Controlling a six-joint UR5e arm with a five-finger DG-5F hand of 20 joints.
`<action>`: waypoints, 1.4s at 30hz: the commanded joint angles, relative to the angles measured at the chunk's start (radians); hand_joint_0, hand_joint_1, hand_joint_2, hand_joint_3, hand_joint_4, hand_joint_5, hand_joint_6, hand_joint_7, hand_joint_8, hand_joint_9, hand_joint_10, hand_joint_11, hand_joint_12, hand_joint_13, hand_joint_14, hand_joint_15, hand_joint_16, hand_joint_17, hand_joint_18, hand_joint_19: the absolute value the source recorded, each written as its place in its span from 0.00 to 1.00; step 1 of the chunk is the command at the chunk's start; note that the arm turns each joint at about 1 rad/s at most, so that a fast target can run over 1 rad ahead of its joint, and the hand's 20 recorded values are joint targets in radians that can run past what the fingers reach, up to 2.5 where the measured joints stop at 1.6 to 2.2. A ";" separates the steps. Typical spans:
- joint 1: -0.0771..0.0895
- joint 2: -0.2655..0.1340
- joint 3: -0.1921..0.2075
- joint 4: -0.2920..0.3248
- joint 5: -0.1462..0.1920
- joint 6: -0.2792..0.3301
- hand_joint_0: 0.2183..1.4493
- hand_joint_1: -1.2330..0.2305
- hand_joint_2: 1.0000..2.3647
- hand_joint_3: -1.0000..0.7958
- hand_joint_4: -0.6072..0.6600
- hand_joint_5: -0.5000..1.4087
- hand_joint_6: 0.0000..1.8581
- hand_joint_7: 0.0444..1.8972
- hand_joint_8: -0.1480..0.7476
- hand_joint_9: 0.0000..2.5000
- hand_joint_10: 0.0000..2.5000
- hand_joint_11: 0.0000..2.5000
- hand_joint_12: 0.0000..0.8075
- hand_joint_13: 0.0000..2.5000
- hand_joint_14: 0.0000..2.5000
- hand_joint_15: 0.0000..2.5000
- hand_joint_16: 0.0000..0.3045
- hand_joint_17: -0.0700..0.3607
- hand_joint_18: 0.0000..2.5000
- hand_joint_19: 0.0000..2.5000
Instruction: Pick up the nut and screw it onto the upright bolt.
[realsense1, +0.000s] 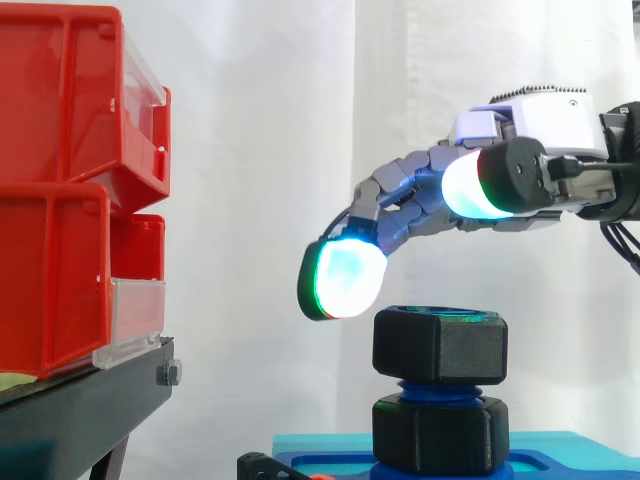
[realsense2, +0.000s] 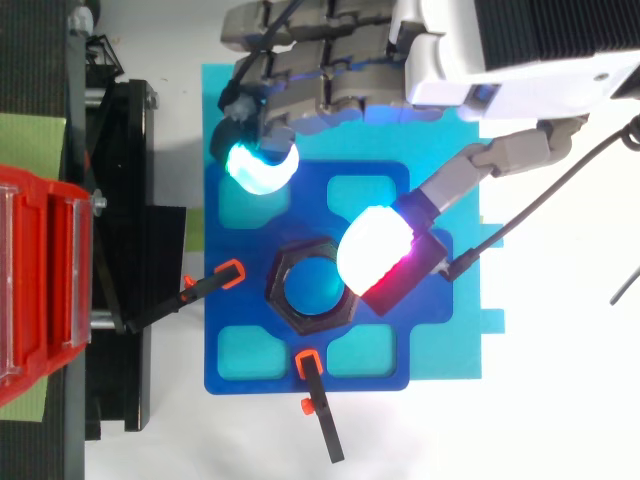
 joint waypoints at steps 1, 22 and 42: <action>0.010 0.000 0.000 0.012 0.004 -0.001 0.22 0.71 0.00 0.28 0.63 0.18 0.27 0.34 0.43 0.20 0.00 0.00 0.38 0.12 0.00 0.00 0.12 0.35 0.00 0.00; 0.093 0.000 0.000 -0.011 0.076 0.017 0.23 0.71 0.00 0.28 0.64 0.19 0.27 0.37 0.44 0.20 0.00 0.00 0.38 0.13 0.00 0.00 0.11 0.34 0.00 0.00; 0.097 0.000 -0.001 -0.051 0.082 0.022 0.24 0.70 0.00 0.28 0.67 0.20 0.27 0.44 0.46 0.21 0.00 0.00 0.37 0.14 0.00 0.00 0.10 0.32 0.01 0.00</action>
